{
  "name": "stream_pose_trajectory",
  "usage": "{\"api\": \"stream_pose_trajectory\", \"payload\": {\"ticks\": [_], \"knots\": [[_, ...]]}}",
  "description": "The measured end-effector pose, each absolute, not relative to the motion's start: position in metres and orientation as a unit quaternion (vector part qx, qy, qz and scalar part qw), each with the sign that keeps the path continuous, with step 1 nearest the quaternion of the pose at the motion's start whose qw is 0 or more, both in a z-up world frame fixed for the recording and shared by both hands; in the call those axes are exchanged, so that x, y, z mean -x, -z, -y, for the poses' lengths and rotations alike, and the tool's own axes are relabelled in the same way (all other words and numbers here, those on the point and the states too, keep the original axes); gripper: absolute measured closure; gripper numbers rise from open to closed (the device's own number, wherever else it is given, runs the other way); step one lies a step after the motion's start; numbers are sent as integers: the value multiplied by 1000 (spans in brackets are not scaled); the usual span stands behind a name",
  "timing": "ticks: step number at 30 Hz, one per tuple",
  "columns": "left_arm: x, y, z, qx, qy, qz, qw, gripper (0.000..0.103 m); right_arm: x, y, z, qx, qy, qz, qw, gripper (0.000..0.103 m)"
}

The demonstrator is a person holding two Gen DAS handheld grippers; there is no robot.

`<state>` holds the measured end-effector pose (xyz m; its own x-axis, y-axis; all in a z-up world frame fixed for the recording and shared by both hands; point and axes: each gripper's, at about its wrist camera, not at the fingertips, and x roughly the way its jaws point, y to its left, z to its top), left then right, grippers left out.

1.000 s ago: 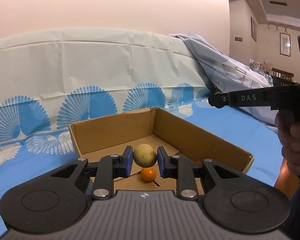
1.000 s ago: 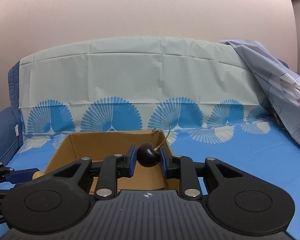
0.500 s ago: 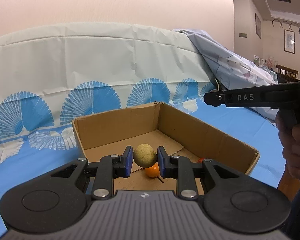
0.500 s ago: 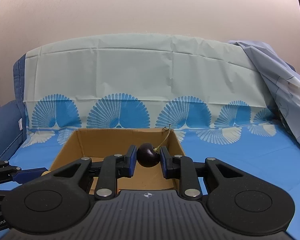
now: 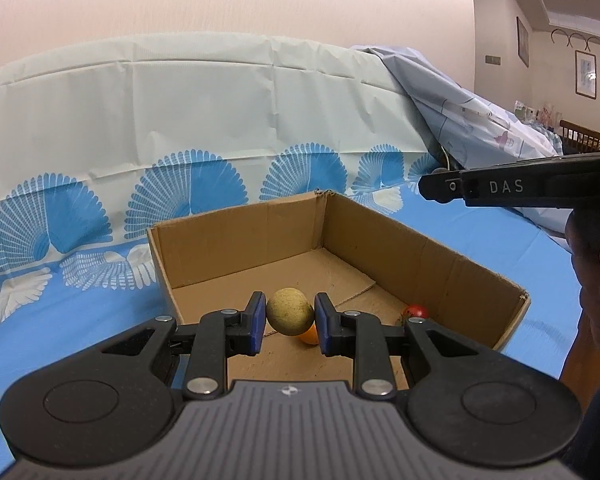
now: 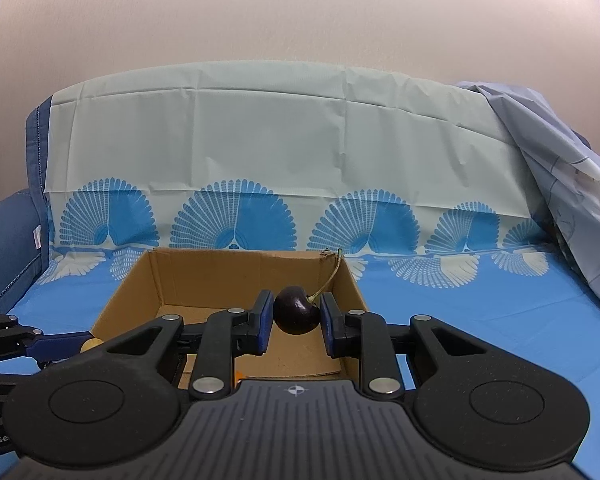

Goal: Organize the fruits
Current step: 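Lower the left gripper into the box and open it while the right releases the cherry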

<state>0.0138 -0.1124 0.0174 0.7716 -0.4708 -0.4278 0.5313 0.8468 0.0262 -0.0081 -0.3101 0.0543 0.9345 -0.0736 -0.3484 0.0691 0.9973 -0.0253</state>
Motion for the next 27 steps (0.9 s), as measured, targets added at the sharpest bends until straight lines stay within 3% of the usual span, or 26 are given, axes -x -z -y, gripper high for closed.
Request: {"api": "stream_pose_trajectory", "payload": {"ticks": [27], "knots": [[-16, -18, 109, -58, 263, -208, 940, 74, 1, -50, 303, 24, 31, -193, 980, 77]]}}
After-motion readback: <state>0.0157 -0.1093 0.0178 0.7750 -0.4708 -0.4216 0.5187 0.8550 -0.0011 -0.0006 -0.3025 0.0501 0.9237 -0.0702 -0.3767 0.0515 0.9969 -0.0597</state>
